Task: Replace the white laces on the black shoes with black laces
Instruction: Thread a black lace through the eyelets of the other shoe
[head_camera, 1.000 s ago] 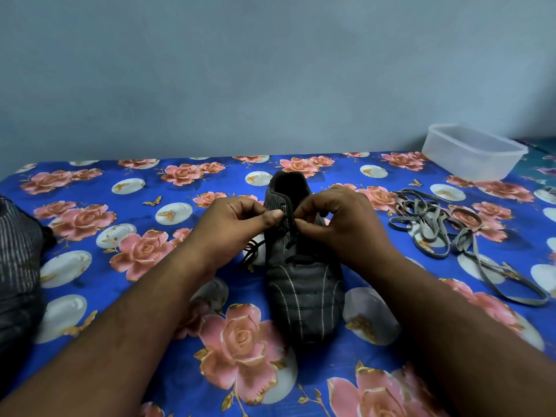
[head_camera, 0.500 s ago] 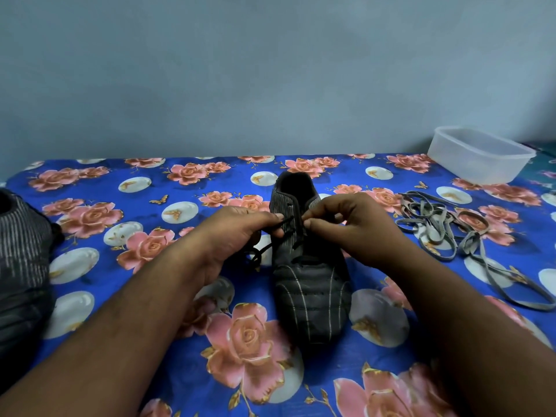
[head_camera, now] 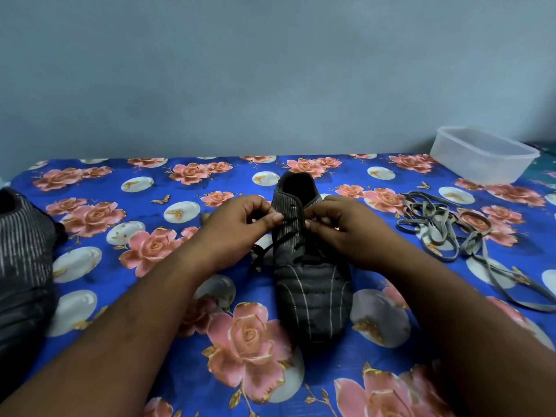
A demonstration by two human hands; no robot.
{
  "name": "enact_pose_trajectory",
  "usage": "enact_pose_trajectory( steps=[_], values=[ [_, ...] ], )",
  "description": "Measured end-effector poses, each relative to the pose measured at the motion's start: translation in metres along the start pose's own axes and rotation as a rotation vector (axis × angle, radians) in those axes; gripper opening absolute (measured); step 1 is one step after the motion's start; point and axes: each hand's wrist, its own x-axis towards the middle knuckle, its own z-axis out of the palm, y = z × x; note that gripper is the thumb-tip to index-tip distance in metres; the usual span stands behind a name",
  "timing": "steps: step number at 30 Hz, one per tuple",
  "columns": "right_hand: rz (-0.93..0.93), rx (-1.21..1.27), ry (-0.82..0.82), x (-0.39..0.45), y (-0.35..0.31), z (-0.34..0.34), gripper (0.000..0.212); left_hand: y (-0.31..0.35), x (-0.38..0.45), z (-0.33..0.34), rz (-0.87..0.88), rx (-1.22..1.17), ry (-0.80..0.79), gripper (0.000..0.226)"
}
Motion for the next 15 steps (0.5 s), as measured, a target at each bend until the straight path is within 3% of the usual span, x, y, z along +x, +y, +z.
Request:
enact_pose_trajectory(
  steps=[3,6,9,13,15],
  values=[
    [0.078,0.145,0.002,0.0,-0.003,0.0,0.008,-0.002,0.0,-0.003,0.21,0.388,0.147,0.023],
    [0.145,0.343,-0.021,-0.001,-0.002,0.0,0.003,-0.004,0.0,-0.009,0.367,0.416,0.198,0.028],
    [0.17,0.461,-0.022,-0.004,0.0,-0.002,0.003,-0.012,0.002,-0.012,0.426,0.449,0.266,0.019],
    [0.066,0.268,0.113,-0.002,0.0,0.001,0.011,-0.013,0.004,-0.015,0.462,0.533,0.342,0.016],
    [-0.03,0.088,0.204,-0.001,-0.003,0.003,0.004,-0.013,0.004,-0.012,0.42,0.499,0.342,0.018]
  ],
)
